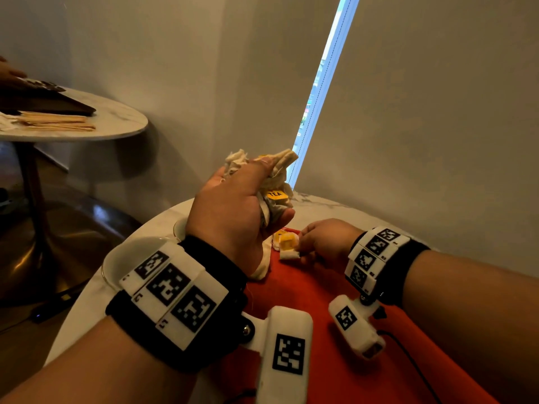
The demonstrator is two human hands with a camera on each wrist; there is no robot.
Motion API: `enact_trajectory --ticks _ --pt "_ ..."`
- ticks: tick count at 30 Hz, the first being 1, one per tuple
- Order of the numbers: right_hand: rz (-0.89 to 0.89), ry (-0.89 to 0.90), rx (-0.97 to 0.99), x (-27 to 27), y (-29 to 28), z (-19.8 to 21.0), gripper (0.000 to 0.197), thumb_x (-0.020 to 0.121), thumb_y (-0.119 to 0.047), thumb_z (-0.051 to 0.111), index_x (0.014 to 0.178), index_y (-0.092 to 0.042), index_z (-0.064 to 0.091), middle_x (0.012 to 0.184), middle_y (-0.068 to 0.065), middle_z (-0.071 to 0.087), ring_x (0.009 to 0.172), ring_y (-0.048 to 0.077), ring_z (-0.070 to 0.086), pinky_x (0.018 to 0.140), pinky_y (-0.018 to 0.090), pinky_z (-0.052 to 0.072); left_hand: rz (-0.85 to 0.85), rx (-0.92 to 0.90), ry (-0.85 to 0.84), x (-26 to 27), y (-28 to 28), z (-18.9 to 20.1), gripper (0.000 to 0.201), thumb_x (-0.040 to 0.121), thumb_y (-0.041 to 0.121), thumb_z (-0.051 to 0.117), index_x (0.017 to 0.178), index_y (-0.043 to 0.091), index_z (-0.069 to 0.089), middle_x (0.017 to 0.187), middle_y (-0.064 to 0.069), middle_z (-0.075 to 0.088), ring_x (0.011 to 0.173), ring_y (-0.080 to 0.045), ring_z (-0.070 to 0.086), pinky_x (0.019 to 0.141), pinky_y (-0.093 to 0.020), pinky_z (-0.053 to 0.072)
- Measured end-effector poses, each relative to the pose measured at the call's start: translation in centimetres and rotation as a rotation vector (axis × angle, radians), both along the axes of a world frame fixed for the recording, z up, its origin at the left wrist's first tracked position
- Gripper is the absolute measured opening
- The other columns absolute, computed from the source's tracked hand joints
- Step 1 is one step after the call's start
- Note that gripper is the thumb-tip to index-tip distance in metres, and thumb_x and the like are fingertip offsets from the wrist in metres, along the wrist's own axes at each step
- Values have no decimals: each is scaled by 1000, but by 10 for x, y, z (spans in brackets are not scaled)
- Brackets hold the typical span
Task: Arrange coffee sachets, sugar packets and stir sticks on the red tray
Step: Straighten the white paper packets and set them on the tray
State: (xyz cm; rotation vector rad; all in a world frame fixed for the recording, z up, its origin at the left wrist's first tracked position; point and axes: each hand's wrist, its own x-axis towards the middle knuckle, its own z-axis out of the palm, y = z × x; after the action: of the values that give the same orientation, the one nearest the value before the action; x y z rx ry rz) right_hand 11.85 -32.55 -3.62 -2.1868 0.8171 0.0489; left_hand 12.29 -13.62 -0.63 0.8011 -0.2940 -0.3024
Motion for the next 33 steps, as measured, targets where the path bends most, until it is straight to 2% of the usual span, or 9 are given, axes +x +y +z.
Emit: enact_trajectory --ticks 7,10,12,16,20,24,26,29,33 --pt "-30 -21 124 9 3 -3 11 92 9 58 96 0 63 79 18 66 64 23 66 53 30 54 -8 -4 46 1 -1 1 7 84 29 74 85 22 76 76 -7 71 58 -19 63 48 -23 51" --pt "-34 -25 112 7 -1 -1 7 96 3 58 100 1 63 87 17 67 74 26 69 66 36 58 -3 10 42 2 -1 0 8 85 28 74 79 23 77 74 -7 69 56 -19 60 48 -23 51" --pt "-17 -34 55 5 -4 1 4 94 -2 62 92 -4 64 81 14 68 75 28 71 74 42 60 -5 17 40 2 -1 1 7 84 29 75 82 23 76 73 -7 69 54 -18 60 48 -23 51" --pt "16 -199 288 -1 -4 -1 16 91 7 55 82 -6 53 69 12 51 53 20 50 47 26 40 4 17 40 2 -1 1 7 83 29 75 82 22 76 70 -7 68 53 -18 59 49 -24 51" --pt "129 -164 311 -4 3 -2 10 92 3 59 93 -7 61 92 21 67 73 26 64 55 30 53 12 27 15 2 -1 1 7 87 27 72 86 24 78 74 -6 70 56 -18 62 51 -24 51" --pt "146 -105 228 -3 7 -3 13 87 2 63 94 -10 64 103 23 72 74 23 65 53 29 51 20 39 -23 2 1 -1 16 92 23 67 81 25 79 79 -4 71 60 -17 65 53 -25 53" --pt "141 -104 189 0 6 -5 16 84 1 66 94 -11 66 110 24 72 80 25 66 56 30 51 -2 19 -54 2 2 -1 13 96 22 62 94 18 74 81 -2 70 66 -16 69 58 -27 56" --pt "124 -115 211 1 6 -7 15 86 1 63 95 -11 65 107 23 72 83 26 64 56 32 51 -10 -2 -67 1 4 -1 19 96 22 61 110 10 64 86 -4 69 68 -15 71 60 -28 57" --pt "129 -150 213 -3 4 -7 12 89 -2 61 96 -11 65 97 17 71 77 24 64 55 30 51 4 5 -53 1 3 -2 17 96 22 62 109 11 66 85 -3 70 69 -16 72 59 -28 57"
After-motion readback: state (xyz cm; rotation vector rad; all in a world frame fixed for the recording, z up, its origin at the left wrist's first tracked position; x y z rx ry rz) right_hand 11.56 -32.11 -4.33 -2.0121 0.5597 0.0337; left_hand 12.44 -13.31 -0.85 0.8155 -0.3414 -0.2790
